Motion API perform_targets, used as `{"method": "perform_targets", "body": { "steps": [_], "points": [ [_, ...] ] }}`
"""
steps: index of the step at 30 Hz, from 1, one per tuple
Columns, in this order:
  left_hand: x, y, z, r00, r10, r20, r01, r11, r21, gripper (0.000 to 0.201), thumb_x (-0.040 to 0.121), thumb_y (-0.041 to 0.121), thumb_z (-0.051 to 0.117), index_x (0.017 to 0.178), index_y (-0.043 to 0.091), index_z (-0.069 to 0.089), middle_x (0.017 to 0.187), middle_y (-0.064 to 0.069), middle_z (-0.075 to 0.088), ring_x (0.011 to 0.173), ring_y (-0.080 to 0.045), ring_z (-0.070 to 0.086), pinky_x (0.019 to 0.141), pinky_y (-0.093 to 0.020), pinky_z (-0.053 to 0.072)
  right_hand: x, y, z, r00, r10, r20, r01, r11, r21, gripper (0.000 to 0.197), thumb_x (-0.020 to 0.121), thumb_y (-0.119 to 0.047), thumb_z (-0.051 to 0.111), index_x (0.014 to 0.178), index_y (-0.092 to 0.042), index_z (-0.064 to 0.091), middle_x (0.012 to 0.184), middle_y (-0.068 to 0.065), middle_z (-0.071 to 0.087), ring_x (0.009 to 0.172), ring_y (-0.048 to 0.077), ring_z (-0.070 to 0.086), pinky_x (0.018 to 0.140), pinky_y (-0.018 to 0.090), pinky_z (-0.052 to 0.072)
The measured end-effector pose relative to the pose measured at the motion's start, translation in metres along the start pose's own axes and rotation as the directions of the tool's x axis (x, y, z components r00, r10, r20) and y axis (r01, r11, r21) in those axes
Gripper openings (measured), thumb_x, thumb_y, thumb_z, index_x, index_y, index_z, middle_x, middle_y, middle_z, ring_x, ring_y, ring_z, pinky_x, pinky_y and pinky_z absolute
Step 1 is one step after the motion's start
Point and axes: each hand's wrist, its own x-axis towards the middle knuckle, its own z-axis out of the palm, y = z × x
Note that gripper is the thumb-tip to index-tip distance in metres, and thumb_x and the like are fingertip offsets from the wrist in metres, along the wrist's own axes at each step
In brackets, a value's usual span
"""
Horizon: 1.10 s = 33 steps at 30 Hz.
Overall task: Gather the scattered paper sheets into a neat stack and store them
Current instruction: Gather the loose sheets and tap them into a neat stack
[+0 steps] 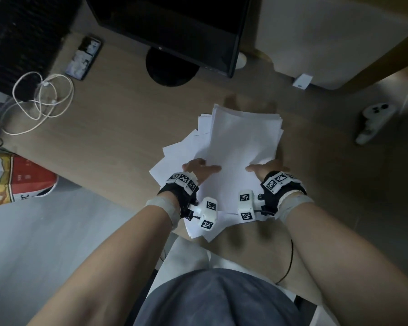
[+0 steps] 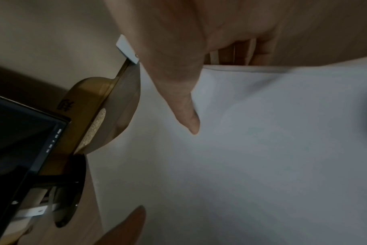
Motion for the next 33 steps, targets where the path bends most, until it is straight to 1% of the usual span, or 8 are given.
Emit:
{"method": "perform_targets", "body": {
  "steps": [6, 9, 12, 15, 18, 20, 25, 33],
  "points": [
    [0.012, 0.007, 0.006, 0.999, -0.008, 0.038, 0.014, 0.987, -0.162, 0.09, 0.038, 0.066, 0.072, 0.112, 0.02, 0.057, 0.123, -0.009, 0.06, 0.112, -0.029, 0.057, 0.102, -0.041, 0.045, 0.006, 0.001, -0.013, 0.999, 0.018, 0.046, -0.025, 0.985, 0.169, 0.123, 0.077, -0.052, 0.073, 0.151, 0.0, -0.009, 0.153, 0.018, 0.033, 0.136, 0.037, 0.038, 0.111, 0.05, 0.034],
    [0.006, 0.008, 0.008, 0.999, -0.013, 0.042, 0.021, 0.979, -0.203, 0.066, 0.058, 0.057, 0.08, 0.106, 0.017, 0.06, 0.115, -0.014, 0.064, 0.1, -0.029, 0.062, 0.08, -0.03, 0.045, 0.003, 0.006, -0.019, 0.997, 0.034, 0.073, -0.052, 0.964, 0.26, 0.101, 0.07, -0.05, 0.08, 0.146, -0.004, 0.033, 0.114, 0.015, 0.061, 0.102, 0.037, 0.06, 0.089, 0.049, 0.052],
    [0.007, 0.009, 0.009, 1.0, 0.025, 0.015, -0.021, 0.977, -0.213, 0.062, 0.07, 0.045, 0.081, 0.114, 0.007, 0.061, 0.109, -0.013, 0.065, 0.094, -0.027, 0.062, 0.08, -0.031, 0.047, -0.004, 0.008, -0.018, 0.996, 0.01, 0.085, -0.032, 0.962, 0.271, 0.072, 0.073, -0.044, 0.08, 0.128, -0.004, 0.054, 0.078, 0.006, 0.058, 0.068, 0.027, 0.056, 0.075, 0.04, 0.056],
    [0.01, 0.01, 0.007, 0.998, 0.054, 0.014, -0.049, 0.977, -0.208, 0.05, 0.073, 0.034, 0.081, 0.108, 0.005, 0.06, 0.109, -0.012, 0.062, 0.094, -0.027, 0.059, 0.087, -0.035, 0.049, -0.006, 0.003, -0.011, 0.999, -0.023, 0.027, 0.014, 0.959, 0.283, 0.072, 0.073, -0.04, 0.081, 0.127, 0.0, 0.052, 0.103, 0.01, 0.066, 0.08, 0.027, 0.06, 0.083, 0.039, 0.053],
    [0.015, 0.011, 0.001, 0.995, 0.098, -0.015, -0.099, 0.979, -0.176, 0.046, 0.076, 0.029, 0.08, 0.106, 0.003, 0.057, 0.097, -0.007, 0.059, 0.086, -0.022, 0.056, 0.07, -0.026, 0.044, -0.008, -0.001, -0.004, 0.999, 0.019, 0.032, -0.029, 0.941, 0.337, 0.089, 0.07, -0.043, 0.083, 0.137, 0.0, 0.042, 0.125, 0.012, 0.062, 0.091, 0.028, 0.059, 0.08, 0.036, 0.051],
    [0.02, 0.009, -0.003, 0.994, 0.105, -0.013, -0.106, 0.977, -0.187, 0.052, 0.077, 0.023, 0.079, 0.115, 0.005, 0.049, 0.102, -0.006, 0.057, 0.091, -0.023, 0.057, 0.071, -0.026, 0.043, -0.009, -0.004, -0.001, 0.999, 0.03, 0.039, -0.042, 0.93, 0.365, 0.088, 0.072, -0.043, 0.082, 0.138, 0.0, 0.043, 0.121, 0.013, 0.063, 0.091, 0.029, 0.059, 0.077, 0.035, 0.051],
    [0.043, 0.002, -0.024, 0.998, 0.034, 0.059, -0.017, 0.966, -0.257, 0.085, 0.071, 0.027, 0.084, 0.127, 0.019, 0.021, 0.13, -0.019, 0.051, 0.112, -0.037, 0.056, 0.101, -0.052, 0.043, -0.023, -0.013, 0.009, 0.994, 0.044, 0.097, -0.076, 0.932, 0.355, 0.079, 0.071, -0.046, 0.08, 0.131, -0.002, 0.053, 0.11, 0.014, 0.064, 0.086, 0.03, 0.06, 0.063, 0.031, 0.047],
    [0.062, 0.001, -0.054, 0.976, 0.141, 0.167, -0.1, 0.967, -0.232, 0.096, 0.073, 0.015, 0.081, 0.146, 0.006, 0.02, 0.14, -0.015, 0.043, 0.127, -0.034, 0.047, 0.105, -0.044, 0.04, -0.05, -0.02, 0.033, 0.999, -0.042, 0.011, 0.03, 0.851, 0.525, 0.049, 0.076, -0.025, 0.082, 0.115, -0.004, 0.06, 0.11, 0.006, 0.063, 0.093, 0.023, 0.057, 0.08, 0.028, 0.043]
  ]
}}
